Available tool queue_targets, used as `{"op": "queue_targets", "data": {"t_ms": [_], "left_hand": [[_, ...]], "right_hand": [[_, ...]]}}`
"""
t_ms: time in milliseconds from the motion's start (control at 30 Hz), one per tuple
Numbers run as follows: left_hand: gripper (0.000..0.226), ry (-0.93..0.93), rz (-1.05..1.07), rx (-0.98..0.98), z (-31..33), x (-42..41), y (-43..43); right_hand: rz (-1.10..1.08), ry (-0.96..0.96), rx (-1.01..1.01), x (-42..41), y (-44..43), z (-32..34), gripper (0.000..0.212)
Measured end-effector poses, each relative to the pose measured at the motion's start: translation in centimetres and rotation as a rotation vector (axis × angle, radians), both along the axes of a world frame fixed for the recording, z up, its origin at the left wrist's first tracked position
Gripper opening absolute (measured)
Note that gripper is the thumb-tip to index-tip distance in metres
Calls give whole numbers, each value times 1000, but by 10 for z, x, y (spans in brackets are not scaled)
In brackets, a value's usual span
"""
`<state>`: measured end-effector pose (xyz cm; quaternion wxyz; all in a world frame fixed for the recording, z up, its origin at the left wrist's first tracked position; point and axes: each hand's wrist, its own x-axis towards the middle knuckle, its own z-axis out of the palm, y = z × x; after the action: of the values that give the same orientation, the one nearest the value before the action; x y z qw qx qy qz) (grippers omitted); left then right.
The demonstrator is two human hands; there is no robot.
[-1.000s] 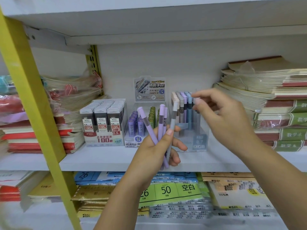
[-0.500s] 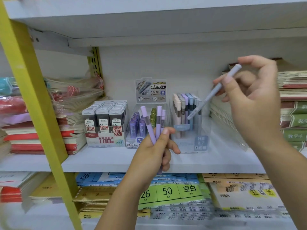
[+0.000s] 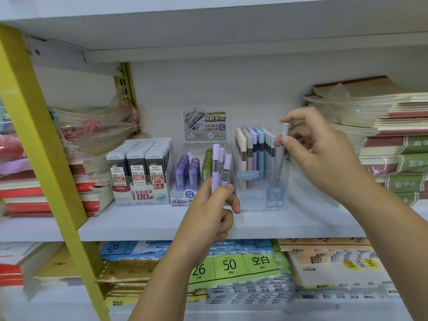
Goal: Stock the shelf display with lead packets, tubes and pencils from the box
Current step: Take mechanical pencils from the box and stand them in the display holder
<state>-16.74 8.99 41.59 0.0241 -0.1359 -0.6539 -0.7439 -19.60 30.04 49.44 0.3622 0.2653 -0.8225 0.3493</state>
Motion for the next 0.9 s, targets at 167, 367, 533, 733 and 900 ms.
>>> {"op": "queue_targets", "data": {"t_ms": [167,367,533,733,900], "left_hand": [[22,33,18,-14,-2,1,1],[31,94,34,-54,-2,3,3],[29,116,39,-87,-2,5,3],[18,120,36,-36,3,8,5],[27,138,-25,-1,6,12,6]], "right_hand": [[-1,22,-55,-2,1,1,31],[-51,-2,-67,-5,1,-3,30],[-128,-16,5,-6,2,-3,17],[-154,-103,29,-7,-3,-5,15],[-173,102,-28,11,-16,4,15]]}}
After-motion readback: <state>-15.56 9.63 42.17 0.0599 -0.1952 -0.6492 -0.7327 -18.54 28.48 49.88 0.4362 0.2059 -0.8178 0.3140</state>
